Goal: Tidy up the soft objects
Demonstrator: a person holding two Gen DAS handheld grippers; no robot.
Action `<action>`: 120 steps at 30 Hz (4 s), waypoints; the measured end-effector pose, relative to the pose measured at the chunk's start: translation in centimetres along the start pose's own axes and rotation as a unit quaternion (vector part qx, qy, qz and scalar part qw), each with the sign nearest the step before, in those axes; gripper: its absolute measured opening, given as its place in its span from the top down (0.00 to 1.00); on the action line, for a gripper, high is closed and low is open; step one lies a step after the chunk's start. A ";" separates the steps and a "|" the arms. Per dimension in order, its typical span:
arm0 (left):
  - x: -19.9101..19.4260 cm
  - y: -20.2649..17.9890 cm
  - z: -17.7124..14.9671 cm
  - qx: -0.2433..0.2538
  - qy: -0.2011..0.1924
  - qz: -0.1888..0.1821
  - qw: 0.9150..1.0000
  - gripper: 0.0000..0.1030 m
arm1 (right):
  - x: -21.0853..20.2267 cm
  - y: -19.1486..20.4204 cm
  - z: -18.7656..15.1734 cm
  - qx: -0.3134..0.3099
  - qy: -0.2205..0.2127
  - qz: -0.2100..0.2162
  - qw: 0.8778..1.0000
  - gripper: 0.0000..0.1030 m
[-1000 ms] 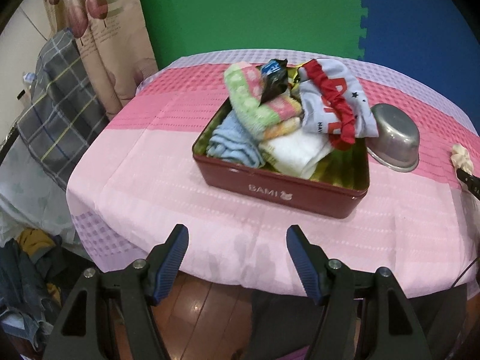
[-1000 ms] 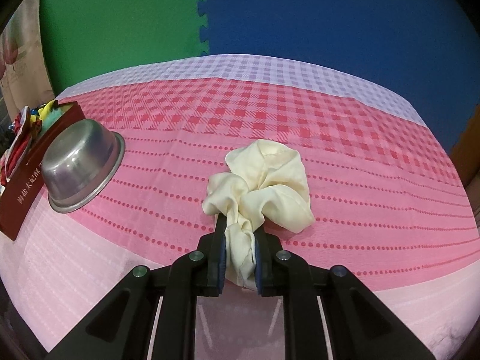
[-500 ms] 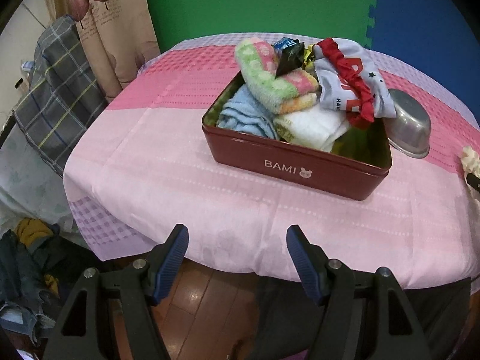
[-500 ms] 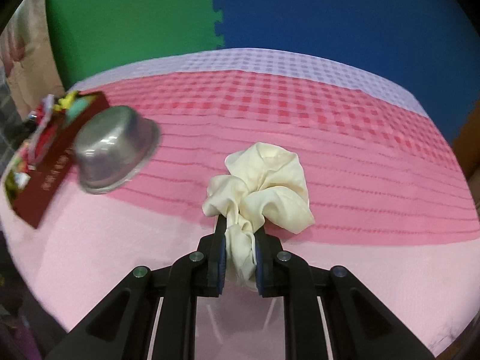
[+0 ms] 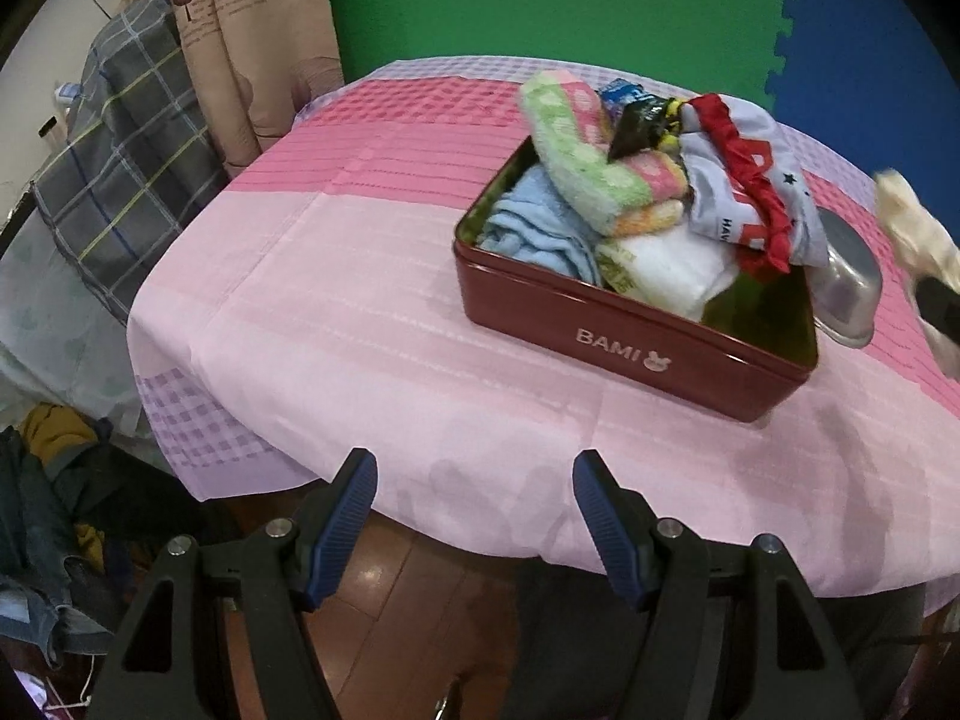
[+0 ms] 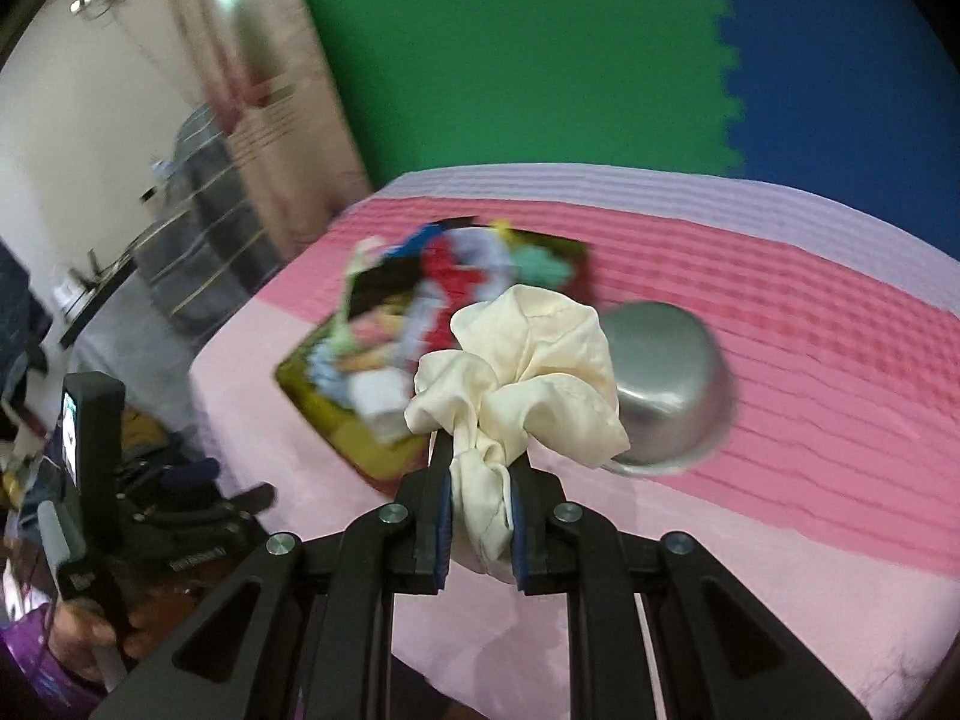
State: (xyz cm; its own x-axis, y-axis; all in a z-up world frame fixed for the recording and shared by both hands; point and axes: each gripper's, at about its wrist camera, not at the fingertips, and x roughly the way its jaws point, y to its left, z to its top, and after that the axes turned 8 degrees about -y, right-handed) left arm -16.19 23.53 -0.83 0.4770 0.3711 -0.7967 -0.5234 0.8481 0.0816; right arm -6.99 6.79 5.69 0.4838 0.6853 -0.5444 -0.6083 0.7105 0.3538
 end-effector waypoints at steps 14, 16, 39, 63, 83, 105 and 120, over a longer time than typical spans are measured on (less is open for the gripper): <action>0.9 1.2 0.3 -0.012 0.015 -0.008 1.000 0.32 | 6.5 4.8 1.5 -0.045 0.037 0.032 0.998 0.86; 1.0 1.4 0.4 -0.014 0.015 -0.010 1.000 0.32 | 7.1 5.3 1.4 -0.050 0.042 0.037 0.997 0.86; 2.2 1.3 0.1 -0.012 0.031 -0.010 0.999 0.32 | 12.2 5.5 1.1 -0.090 0.063 -0.006 0.994 0.86; 1.9 0.8 -0.2 -0.007 0.019 -0.029 0.999 0.32 | 10.8 7.6 -1.0 -0.121 0.062 0.008 0.991 0.82; 2.1 0.0 -1.1 -0.002 -0.020 -0.058 0.998 0.32 | 3.8 6.5 -2.1 -0.086 -0.048 -0.028 0.995 0.35; 2.2 -3.3 -2.5 0.040 -0.110 -0.072 0.991 0.32 | 1.5 2.5 -6.4 -0.002 -0.105 -0.165 0.981 0.01; 2.6 -3.0 -2.6 0.030 -0.104 -0.063 0.992 0.21 | 3.6 0.1 -9.1 0.044 -0.037 -0.170 0.984 0.01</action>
State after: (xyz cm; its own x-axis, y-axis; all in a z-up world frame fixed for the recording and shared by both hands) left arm -15.19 20.98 -4.69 0.6746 0.3250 -0.6628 -0.4108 0.9113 0.0287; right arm -11.03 7.86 -3.22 0.6956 0.4139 -0.5873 -0.3485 0.9092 0.2279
